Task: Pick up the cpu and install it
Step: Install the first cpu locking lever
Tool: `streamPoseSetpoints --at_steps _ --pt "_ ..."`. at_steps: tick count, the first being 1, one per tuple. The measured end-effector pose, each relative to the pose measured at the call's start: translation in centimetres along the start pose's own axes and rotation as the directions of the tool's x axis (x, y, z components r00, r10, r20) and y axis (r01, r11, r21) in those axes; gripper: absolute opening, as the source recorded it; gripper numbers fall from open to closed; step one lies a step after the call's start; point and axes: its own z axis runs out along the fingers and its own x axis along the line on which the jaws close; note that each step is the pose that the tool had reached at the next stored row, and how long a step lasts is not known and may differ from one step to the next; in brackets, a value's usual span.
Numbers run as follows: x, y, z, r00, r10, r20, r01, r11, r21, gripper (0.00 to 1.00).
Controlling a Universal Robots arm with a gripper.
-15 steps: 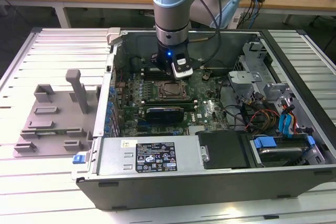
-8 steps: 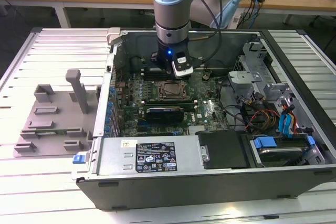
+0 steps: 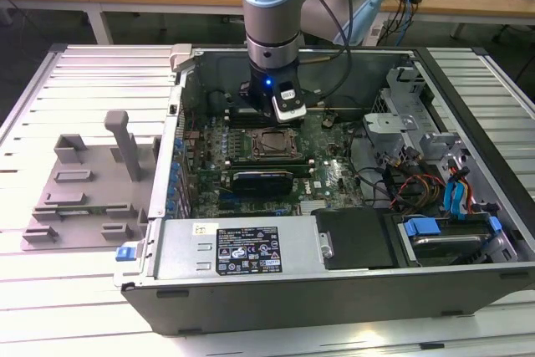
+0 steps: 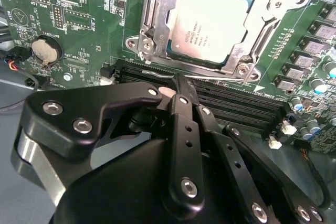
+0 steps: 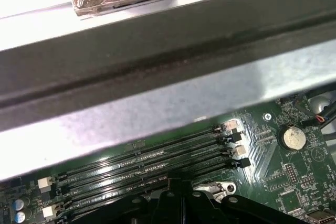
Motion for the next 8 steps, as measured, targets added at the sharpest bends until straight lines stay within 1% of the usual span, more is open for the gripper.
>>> streamPoseSetpoints --at_steps 8 --pt "0.0 0.03 0.07 1.0 0.0 0.0 0.0 1.0 0.0001 0.11"
